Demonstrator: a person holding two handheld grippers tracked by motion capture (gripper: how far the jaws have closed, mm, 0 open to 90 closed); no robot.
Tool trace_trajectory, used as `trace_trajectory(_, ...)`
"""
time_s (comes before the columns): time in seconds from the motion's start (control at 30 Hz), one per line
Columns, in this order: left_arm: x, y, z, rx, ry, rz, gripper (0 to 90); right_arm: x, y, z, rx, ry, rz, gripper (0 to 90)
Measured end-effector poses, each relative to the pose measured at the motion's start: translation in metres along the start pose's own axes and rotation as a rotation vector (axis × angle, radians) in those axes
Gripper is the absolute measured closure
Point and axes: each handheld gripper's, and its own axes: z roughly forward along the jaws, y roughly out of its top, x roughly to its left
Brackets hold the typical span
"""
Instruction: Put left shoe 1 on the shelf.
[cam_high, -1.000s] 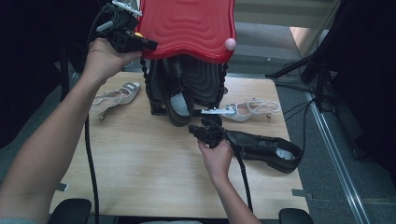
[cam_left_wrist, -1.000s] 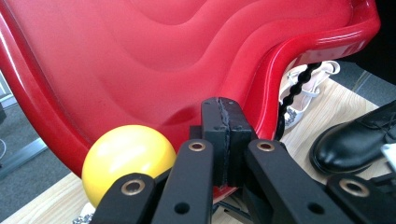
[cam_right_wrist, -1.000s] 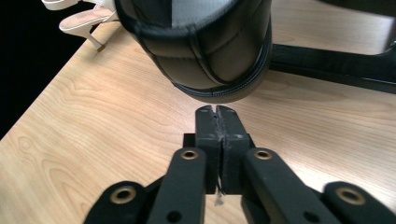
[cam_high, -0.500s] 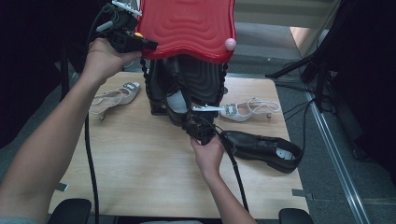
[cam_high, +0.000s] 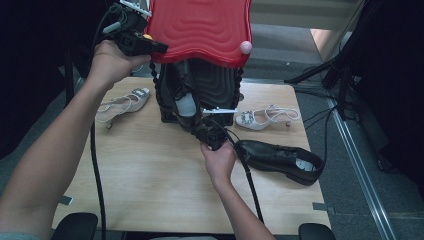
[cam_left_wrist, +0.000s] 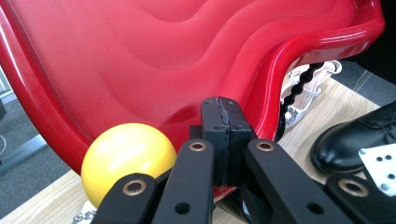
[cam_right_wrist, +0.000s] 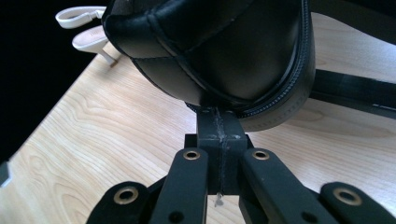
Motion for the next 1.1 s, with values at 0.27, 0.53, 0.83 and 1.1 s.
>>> trace_trajectory(0.27,0.0,0.0,0.0,0.004,0.002,0.01,90.0,0.002,0.004,-0.004,-0.007,-0.002,-0.006,90.0)
trace_trajectory(0.53,-0.001,0.0,0.0,0.0,0.005,0.012,90.0,0.002,0.018,-0.015,-0.07,0.051,0.028,90.0)
trace_trajectory(0.83,-0.002,0.0,0.0,0.0,0.006,0.014,90.0,0.001,0.034,0.006,-0.059,-0.014,0.02,90.0)
trace_trajectory(1.1,-0.002,-0.001,0.0,-0.009,0.007,0.011,90.0,0.02,0.057,0.031,-0.051,-0.02,-0.016,90.0)
